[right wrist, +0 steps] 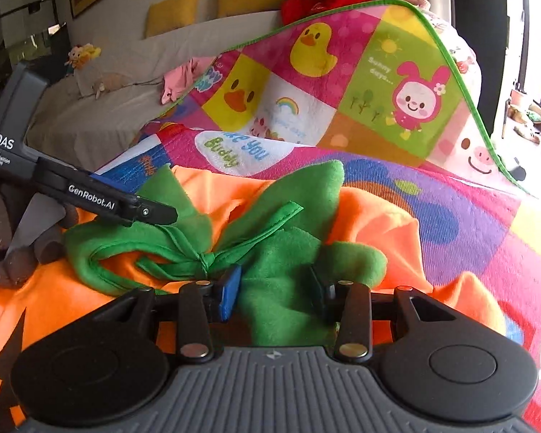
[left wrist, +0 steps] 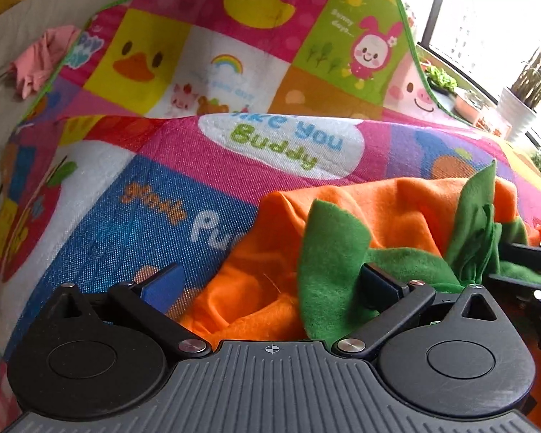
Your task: Fold clothes
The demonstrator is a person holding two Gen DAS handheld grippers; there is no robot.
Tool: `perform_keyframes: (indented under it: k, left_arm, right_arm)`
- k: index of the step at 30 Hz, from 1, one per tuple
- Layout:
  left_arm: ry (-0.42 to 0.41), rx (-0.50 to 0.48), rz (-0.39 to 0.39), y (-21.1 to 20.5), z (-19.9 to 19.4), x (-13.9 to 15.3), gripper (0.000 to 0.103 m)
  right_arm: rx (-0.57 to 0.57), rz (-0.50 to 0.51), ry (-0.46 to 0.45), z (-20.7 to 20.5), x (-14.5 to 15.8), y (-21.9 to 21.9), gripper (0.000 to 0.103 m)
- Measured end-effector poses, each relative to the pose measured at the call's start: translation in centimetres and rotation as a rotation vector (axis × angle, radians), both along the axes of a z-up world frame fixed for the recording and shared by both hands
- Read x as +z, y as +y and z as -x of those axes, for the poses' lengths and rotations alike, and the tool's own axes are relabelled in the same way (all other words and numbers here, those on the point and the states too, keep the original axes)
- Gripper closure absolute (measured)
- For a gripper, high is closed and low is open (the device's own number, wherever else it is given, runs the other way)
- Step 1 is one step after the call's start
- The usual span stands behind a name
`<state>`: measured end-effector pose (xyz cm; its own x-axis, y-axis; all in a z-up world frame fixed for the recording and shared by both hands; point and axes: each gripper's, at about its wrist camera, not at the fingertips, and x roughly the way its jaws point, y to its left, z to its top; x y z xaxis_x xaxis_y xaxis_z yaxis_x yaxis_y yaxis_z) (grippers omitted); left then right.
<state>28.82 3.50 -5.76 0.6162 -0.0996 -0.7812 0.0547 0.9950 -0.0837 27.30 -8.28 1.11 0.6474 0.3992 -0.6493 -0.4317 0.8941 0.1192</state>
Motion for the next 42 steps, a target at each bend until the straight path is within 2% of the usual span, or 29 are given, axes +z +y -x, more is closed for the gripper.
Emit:
perform_keyframes:
  k: [3,5,7,11,14,17,18,22,24,28,29,31,34,36,38,40,42]
  left_arm:
    - [-0.009,0.007,0.026,0.5,0.3,0.4,0.000]
    - [-0.060,0.024,0.065,1.0,1.6,1.8,0.000]
    - [-0.130,-0.005,0.123,0.9,3.3,3.9,0.000]
    - [-0.091,-0.069,0.188,-0.5,4.6,3.4,0.000]
    - [-0.057,-0.116,0.235,-1.6,5.4,2.9,0.001]
    - [-0.022,-0.163,0.282,-2.7,6.3,2.3,0.001]
    - [0.000,-0.152,0.284,-2.8,6.2,1.6,0.001]
    - [-0.030,-0.155,0.220,-3.8,6.4,0.5,0.001]
    - [-0.047,-0.161,0.184,-4.4,6.7,0.4,0.001]
    - [-0.100,-0.169,0.120,-5.4,7.8,0.0,0.000]
    - [-0.117,-0.164,0.110,-5.5,8.1,-0.2,0.000]
    - [-0.143,-0.162,0.097,-5.7,8.6,-0.4,0.000]
    - [-0.156,-0.161,0.133,-5.1,8.6,-0.4,0.000]
    - [-0.166,-0.153,0.161,-4.8,8.3,-0.5,0.000]
    - [-0.171,-0.152,0.185,-4.6,7.9,-0.7,0.000]
    - [-0.168,-0.153,0.207,-4.3,7.7,-0.7,0.000]
    - [-0.162,-0.149,0.226,-4.1,7.5,-0.6,0.000]
  right_arm:
    - [-0.005,-0.013,0.001,0.2,-0.1,-0.1,0.063]
    - [-0.002,-0.014,0.003,0.2,-0.2,-0.1,0.062]
    - [0.004,-0.018,0.008,0.3,-0.2,-0.4,0.062]
    - [-0.014,-0.063,0.053,-0.1,0.2,-1.4,0.063]
    - [-0.066,-0.138,0.071,0.0,1.6,-3.0,0.063]
    - [-0.129,-0.172,0.015,0.7,3.2,-5.4,0.063]
    - [-0.154,-0.166,0.002,0.9,3.5,-6.1,0.063]
    - [-0.240,-0.121,-0.022,1.9,3.0,-8.3,0.063]
    - [-0.279,-0.074,-0.085,3.0,2.2,-8.8,0.063]
    - [-0.435,-0.006,-0.228,5.7,1.1,-10.9,0.062]
    - [-0.463,0.014,-0.269,6.5,1.1,-11.6,0.056]
    - [-0.513,0.108,-0.353,7.8,0.7,-12.8,0.042]
    - [-0.587,0.279,-0.421,8.6,-0.3,-14.3,0.041]
    - [-0.633,0.306,-0.396,8.5,-1.4,-15.2,0.041]
    - [-0.667,0.303,-0.311,7.7,-1.9,-15.9,0.041]
    - [-0.681,0.270,-0.297,7.5,-2.0,-16.2,0.040]
    - [-0.692,0.293,-0.265,7.0,-2.3,-16.0,0.040]
